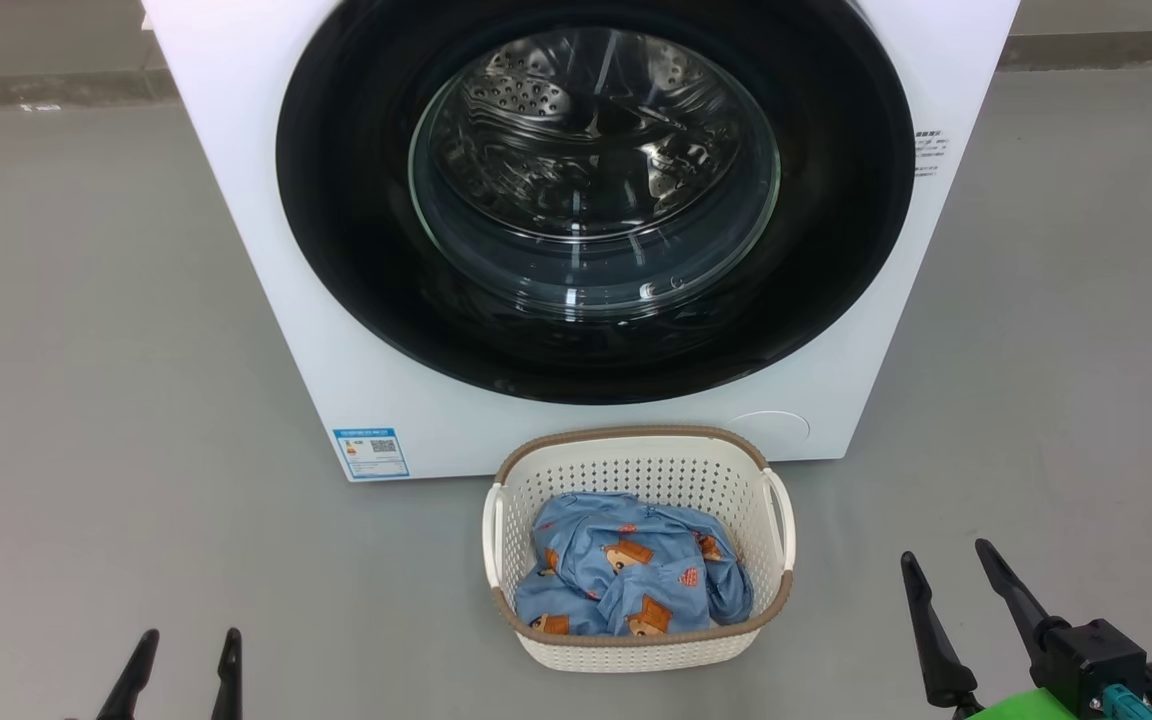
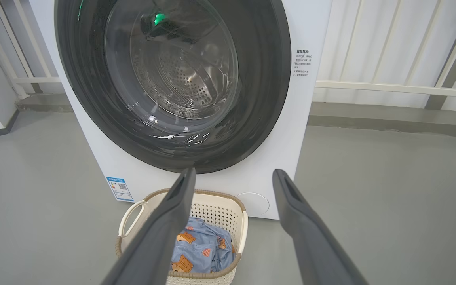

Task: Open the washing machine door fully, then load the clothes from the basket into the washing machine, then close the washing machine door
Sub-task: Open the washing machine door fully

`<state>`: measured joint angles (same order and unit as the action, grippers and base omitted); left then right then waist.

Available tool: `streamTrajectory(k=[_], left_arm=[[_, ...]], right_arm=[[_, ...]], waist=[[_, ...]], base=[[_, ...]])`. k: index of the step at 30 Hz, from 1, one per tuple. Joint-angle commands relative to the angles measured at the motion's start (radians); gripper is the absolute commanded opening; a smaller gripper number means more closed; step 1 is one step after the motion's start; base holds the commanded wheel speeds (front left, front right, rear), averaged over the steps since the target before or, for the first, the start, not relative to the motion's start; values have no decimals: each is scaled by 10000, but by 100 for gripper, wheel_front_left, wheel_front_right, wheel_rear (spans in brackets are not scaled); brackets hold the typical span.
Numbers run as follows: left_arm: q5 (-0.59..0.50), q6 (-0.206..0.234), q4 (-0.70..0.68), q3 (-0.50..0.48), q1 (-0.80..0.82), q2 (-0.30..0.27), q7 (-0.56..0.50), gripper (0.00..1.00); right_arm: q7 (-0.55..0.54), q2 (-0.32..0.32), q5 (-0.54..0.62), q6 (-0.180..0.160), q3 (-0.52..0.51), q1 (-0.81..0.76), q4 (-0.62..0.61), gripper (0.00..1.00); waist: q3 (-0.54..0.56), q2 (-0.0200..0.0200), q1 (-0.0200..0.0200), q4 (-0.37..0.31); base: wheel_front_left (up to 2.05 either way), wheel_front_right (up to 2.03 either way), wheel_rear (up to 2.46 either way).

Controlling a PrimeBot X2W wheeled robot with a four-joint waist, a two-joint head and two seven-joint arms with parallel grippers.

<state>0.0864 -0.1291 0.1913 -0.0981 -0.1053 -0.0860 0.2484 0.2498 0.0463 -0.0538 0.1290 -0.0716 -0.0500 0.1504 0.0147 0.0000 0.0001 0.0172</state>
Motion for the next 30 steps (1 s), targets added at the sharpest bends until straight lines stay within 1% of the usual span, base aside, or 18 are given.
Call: streamTrajectory(k=[1, 6, 11, 27, 30], left_arm=[[99, -16, -189, -325, 161, -143, 134, 100], [123, -16, -127, -266, 197, -173, 134, 100], [179, -16, -170, -277, 195, -166, 134, 100], [199, -16, -318, -270, 169, -146, 134, 100], [344, -16, -485, -268, 189, -123, 134, 100]], right_arm=[[120, 49, 124, 17, 234, 120, -253, 100], [120, 46, 123, 17, 260, 116, -271, 100], [120, 43, 107, 17, 265, 104, -271, 100], [120, 40, 27, 17, 303, 127, -278, 100], [120, 40, 18, 17, 309, 135, -274, 100]], waist=[[-5, 0, -1, 0], [-26, 0, -1, 0], [-28, 0, -1, 7], [-59, 0, -1, -15], [-80, 0, -1, -16]], base=[[4, 4, -8], [28, 28, -55], [67, 67, -134], [116, 116, -231], [88, 88, -176]])
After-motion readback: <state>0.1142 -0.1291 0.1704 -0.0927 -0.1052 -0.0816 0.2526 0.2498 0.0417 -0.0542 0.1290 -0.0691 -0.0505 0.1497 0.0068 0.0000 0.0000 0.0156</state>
